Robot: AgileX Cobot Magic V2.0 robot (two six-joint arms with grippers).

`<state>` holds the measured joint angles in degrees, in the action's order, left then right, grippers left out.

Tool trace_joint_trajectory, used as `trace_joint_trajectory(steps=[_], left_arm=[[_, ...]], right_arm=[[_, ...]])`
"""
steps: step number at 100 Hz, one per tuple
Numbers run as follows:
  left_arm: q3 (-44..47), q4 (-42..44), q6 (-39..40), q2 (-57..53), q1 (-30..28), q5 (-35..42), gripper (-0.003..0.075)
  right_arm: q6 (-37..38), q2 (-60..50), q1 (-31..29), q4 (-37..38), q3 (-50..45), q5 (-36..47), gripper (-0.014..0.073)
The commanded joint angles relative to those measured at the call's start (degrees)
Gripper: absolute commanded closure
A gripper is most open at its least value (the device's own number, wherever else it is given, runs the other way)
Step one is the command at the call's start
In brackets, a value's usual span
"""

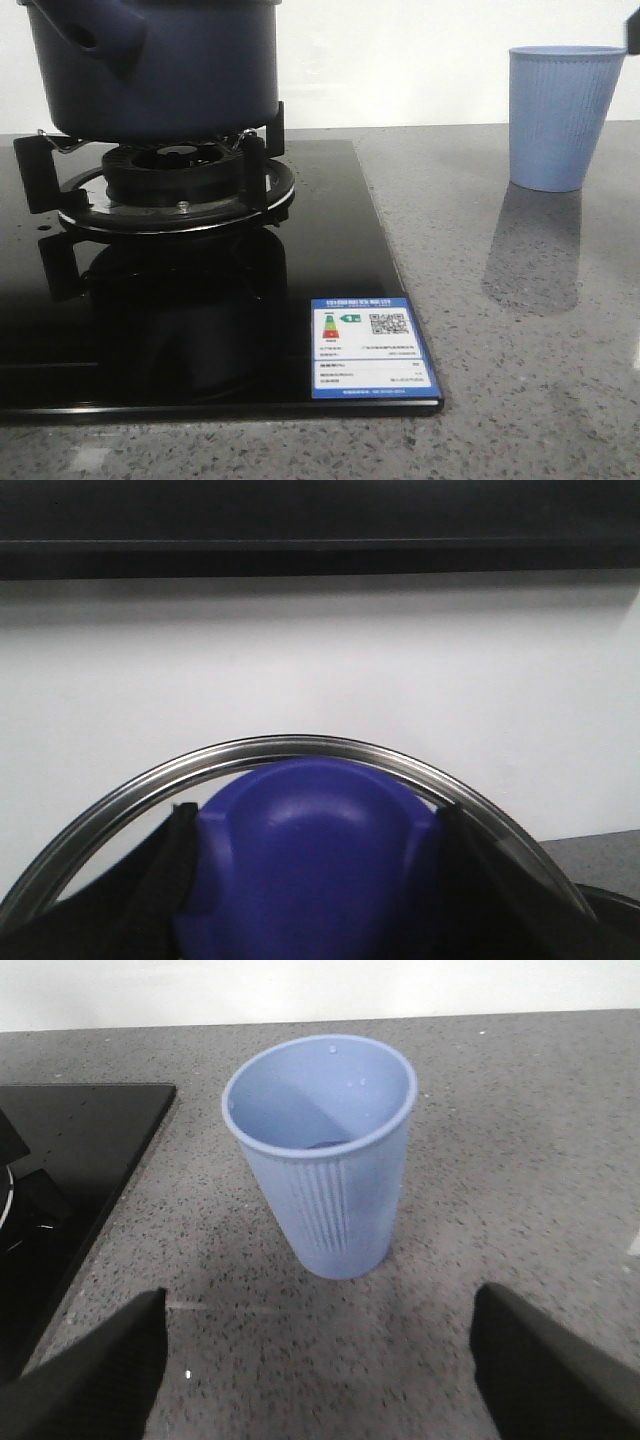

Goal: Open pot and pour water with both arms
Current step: 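Reach the right gripper to the light blue cup and grasp it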

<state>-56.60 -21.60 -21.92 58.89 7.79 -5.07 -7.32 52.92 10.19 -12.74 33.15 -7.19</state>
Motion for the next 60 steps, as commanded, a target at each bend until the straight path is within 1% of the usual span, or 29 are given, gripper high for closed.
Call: trace_joint_trajectory(steps=[1,23,48,60], left_arm=[[-2.13,-0.13,-0.03,-2.09,-1.91,4.08,0.0387],[-2.13,-0.13,-0.03,-3.22,-4.91,2.33,0.0386],[-2.13,-0.13,-0.03,-3.56,-5.05,2.33,0.0386],[-2.13,-0.13,-0.03,-3.56,-5.05,2.33,0.0386]], right_arm=[[-0.79,3.35,1.1,0.53,2.03,10.64,0.0055],[-0.79,13.26,2.24,0.78,2.03,22.62,0.0055],[-0.79,21.05,2.24,0.78,2.03,30.98,0.0055],[1.45,23.51,2.24,0.9,2.03,34.1,0.0055]])
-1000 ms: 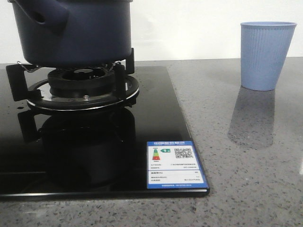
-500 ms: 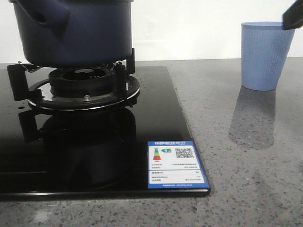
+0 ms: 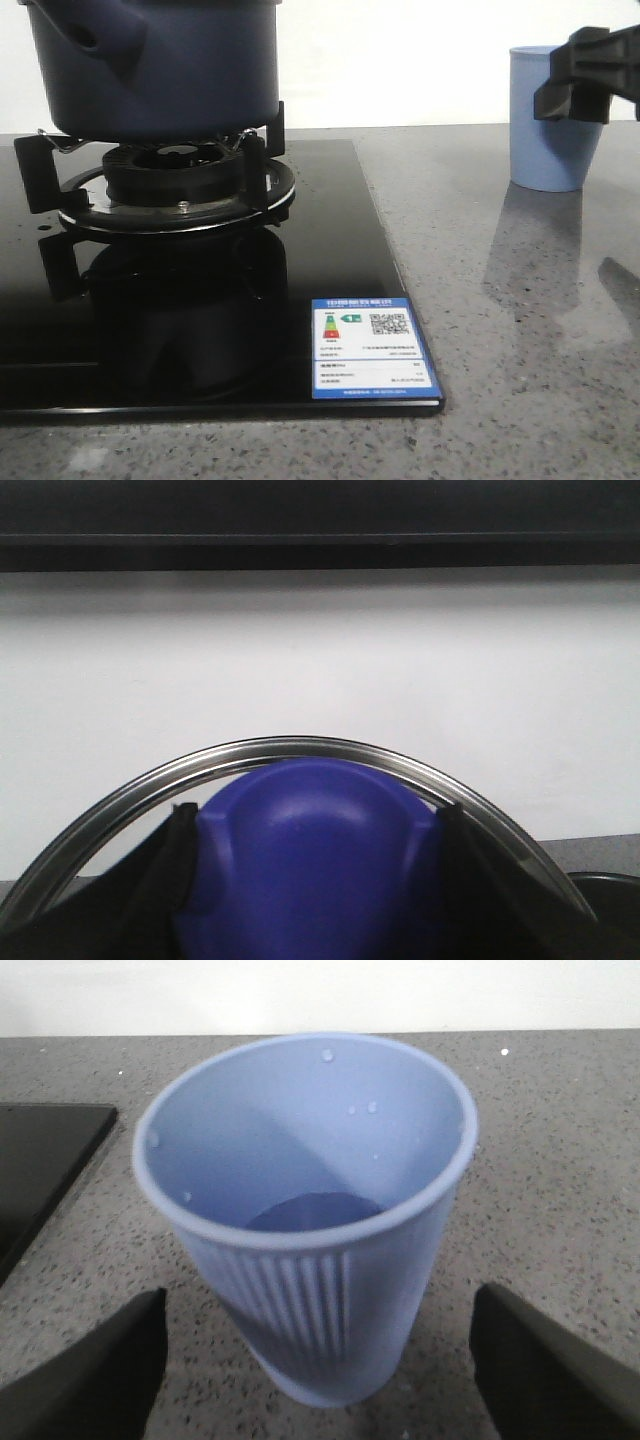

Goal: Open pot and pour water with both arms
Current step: 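Reach the right gripper to the light blue cup and grasp it, then lift the blue cup with the right gripper toward the open pot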

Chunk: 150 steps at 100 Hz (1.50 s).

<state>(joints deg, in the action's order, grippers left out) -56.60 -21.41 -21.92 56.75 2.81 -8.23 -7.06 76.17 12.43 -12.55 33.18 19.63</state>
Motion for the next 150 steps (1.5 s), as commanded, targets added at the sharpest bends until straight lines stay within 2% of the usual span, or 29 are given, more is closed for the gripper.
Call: trace_joint_trajectory(steps=[1,22,41,99,106,119,128,150], left_arm=[[-2.13,-0.33,-0.03,-1.42,-0.06,5.46,0.0386],[-2.13,-0.33,-0.03,-1.42,-0.06,5.46,0.0386],[-2.13,-0.33,-0.03,-1.42,-0.06,5.46,0.0386],[-2.13,-0.33,-0.03,-1.42,-0.06,5.46,0.0386],[-2.13,-0.33,-0.03,-1.42,-0.06,5.46,0.0386],[-2.13,-0.33,-0.03,-1.42,-0.06,5.46,0.0386],[-2.13,-0.33,-0.03,-1.42,-0.06,5.46,0.0386],[-2.13,-0.33,-0.03,-1.42,-0.06,5.46,0.0386]], right_arm=[[1.51,0.37,0.0,0.71,1.99,7.4,0.0055],[3.14,3.98,0.0,1.17,2.21,10.72,0.0055],[7.57,6.13,0.0,6.15,2.65,13.02,0.0054],[7.57,11.34,0.0,6.23,6.03,13.28,0.0055],[7.57,11.34,0.0,6.23,6.03,13.43,0.0088],[7.57,11.34,0.0,6.23,6.03,13.94,0.0232],[7.57,11.34,0.0,6.23,6.03,14.05,0.0294],[7.57,11.09,0.0,6.23,6.03,14.05,0.0299]])
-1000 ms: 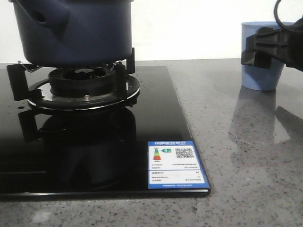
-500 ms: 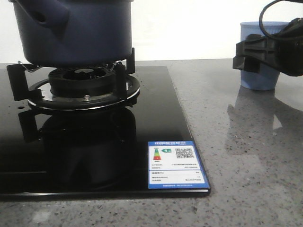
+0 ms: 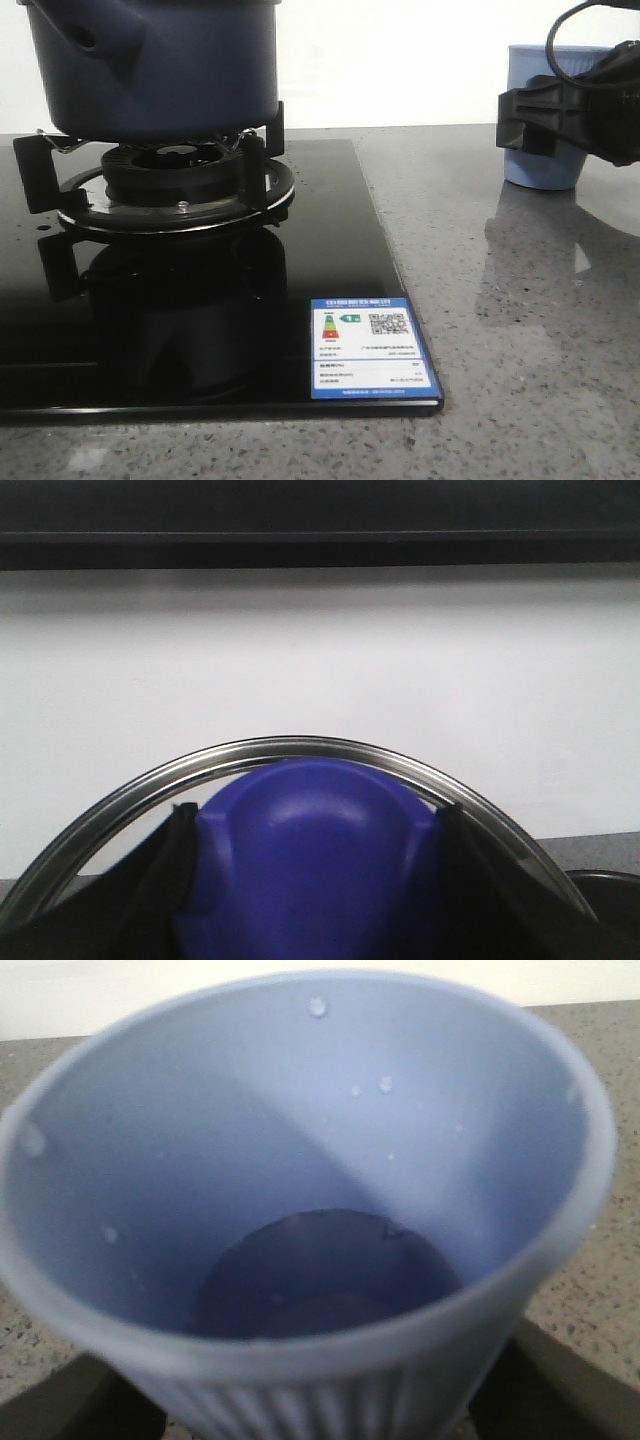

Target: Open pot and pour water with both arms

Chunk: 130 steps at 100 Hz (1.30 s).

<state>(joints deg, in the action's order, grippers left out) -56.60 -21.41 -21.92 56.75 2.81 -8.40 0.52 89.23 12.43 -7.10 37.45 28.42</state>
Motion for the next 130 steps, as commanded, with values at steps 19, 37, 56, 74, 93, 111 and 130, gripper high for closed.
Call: trace_joint_trajectory(steps=[19,37,56,74,93,111,130], left_arm=[[-2.13,-0.33,-0.03,-1.42,-0.06,5.63,0.0386],[-2.13,-0.33,-0.03,-1.42,-0.06,5.63,0.0386],[-2.13,-0.33,-0.03,-1.42,-0.06,5.63,0.0386],[-2.13,-0.33,-0.03,-1.42,-0.06,5.63,0.0386],[-2.13,-0.33,-0.03,-1.42,-0.06,5.63,0.0386],[-2.13,-0.33,-0.03,-1.42,-0.06,5.63,0.0386],[-2.13,-0.33,-0.03,-1.42,-0.06,5.63,0.0386]], right_arm=[[-0.01,-6.94,0.0,5.99,1.85,2.38,0.0299],[-0.01,-12.59,1.1,9.13,5.79,-9.58,0.0299],[-0.12,-14.07,4.96,12.33,16.19,-26.89,0.0299],[-0.52,-13.68,10.56,17.57,26.39,-39.17,0.0299],[-0.52,-10.59,16.4,23.25,35.31,-47.71,0.0299],[-0.52,-6.29,20.49,29.38,42.62,-54.38,0.0299],[-4.17,-1.16,24.74,36.64,50.11,-60.74,0.0299]])
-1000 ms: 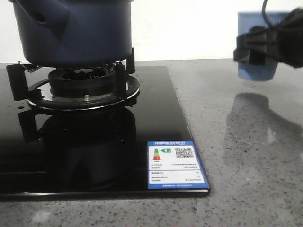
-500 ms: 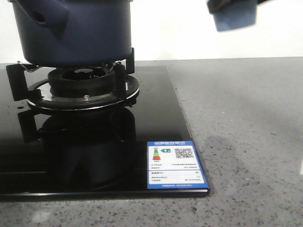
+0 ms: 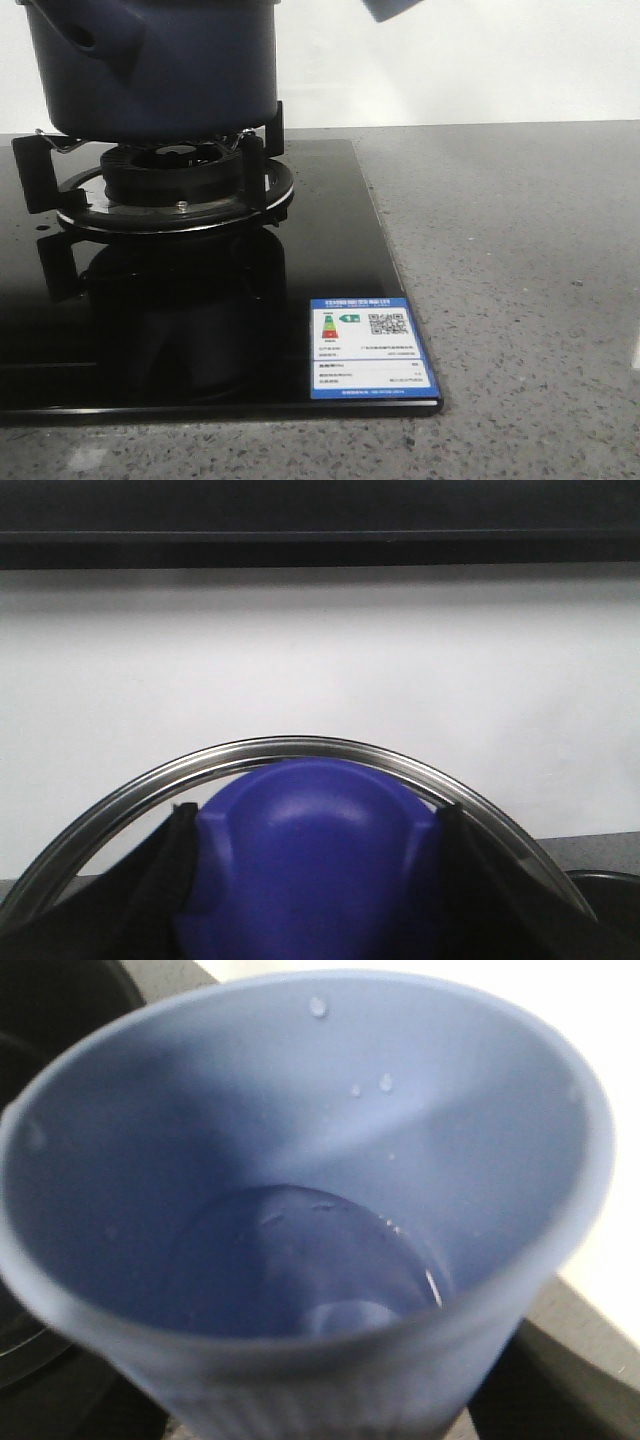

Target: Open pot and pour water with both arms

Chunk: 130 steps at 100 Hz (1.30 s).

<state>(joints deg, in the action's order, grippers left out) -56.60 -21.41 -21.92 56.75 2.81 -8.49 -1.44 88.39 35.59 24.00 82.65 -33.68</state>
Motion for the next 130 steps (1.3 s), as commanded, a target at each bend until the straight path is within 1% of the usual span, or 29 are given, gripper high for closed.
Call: trace_joint_trajectory(steps=[1,14,33,50,66,82,94,130], left_arm=[[-2.13,-0.33,-0.03,-1.42,-0.06,5.72,0.0386],[-2.13,-0.33,-0.03,-1.42,-0.06,5.72,0.0386],[-2.13,-0.33,-0.03,-1.42,-0.06,5.72,0.0386],[-2.13,-0.33,-0.03,-1.42,-0.06,5.63,0.0386],[-2.13,-0.33,-0.03,-1.42,-0.06,5.63,0.0386],[-2.13,-0.33,-0.03,-1.42,-0.06,5.63,0.0386],[-2.13,-0.33,-0.03,-1.42,-0.06,5.63,0.0386],[-2.13,-1.39,-0.03,-1.42,-0.06,5.63,0.0386]], right_arm=[[-2.34,-0.16,1.88,6.21,5.13,1.04,0.0299],[-3.88,2.26,4.22,11.66,7.63,-1.62,0.0299],[-3.88,4.25,6.94,22.0,8.08,-2.16,0.0299],[-3.88,5.82,8.22,30.43,8.08,-2.23,0.0299],[-3.98,6.47,8.23,38.15,8.08,-1.34,0.0299],[-4.09,6.56,8.23,43.52,8.08,-0.21,0.0299],[-4.09,6.56,8.23,48.97,8.08,0.06,0.0299],[-4.09,6.56,8.23,59.86,8.08,0.64,0.03]])
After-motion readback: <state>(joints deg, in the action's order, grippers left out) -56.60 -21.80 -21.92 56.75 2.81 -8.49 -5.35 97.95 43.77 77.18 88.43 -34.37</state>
